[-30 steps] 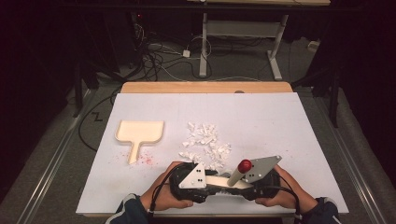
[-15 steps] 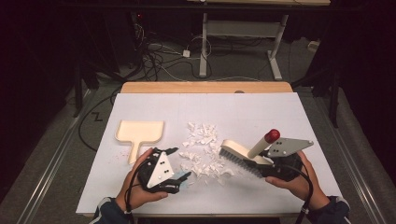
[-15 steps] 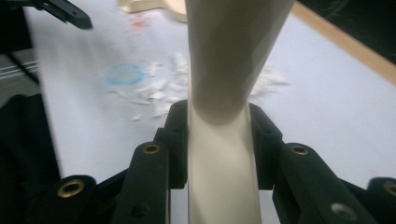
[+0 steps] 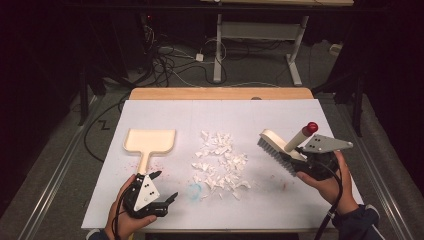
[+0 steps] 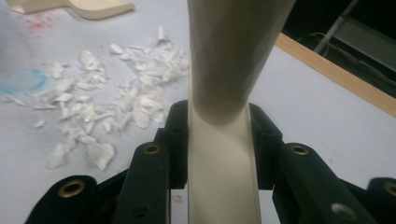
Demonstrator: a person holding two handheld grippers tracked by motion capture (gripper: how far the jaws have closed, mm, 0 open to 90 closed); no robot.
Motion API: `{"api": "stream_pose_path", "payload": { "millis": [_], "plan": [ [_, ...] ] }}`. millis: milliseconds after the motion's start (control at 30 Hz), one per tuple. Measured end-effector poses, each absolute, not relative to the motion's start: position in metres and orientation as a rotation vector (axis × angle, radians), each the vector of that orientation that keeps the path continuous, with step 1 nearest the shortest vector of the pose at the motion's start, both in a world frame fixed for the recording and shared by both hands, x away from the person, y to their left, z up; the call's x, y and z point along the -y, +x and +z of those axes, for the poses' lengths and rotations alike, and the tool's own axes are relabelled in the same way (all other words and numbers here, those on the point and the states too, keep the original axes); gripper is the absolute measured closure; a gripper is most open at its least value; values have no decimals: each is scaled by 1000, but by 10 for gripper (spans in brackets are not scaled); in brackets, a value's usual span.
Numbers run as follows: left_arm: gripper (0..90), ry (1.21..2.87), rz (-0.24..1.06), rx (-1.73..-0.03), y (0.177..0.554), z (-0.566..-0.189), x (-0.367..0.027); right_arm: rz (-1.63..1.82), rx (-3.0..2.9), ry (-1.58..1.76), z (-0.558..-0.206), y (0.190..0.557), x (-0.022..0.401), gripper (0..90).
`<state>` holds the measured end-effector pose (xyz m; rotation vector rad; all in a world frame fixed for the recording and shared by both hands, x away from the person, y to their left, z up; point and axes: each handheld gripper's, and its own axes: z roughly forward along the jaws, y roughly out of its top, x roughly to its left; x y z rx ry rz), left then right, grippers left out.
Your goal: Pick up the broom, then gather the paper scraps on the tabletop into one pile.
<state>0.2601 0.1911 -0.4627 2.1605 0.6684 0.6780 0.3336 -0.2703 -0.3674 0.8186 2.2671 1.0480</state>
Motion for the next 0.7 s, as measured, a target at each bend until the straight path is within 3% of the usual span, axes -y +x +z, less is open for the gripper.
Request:
{"api": "stream_pose_path", "payload": {
  "millis": [467,700],
  "plan": [
    [183,2140,668,-761,254,-467,-214,1002,-2164,914,-378,356,275,685],
    [177,2138,661,-766,257,-468,-214,902,-2140,931,-389,397,260,685]
  ]
}}
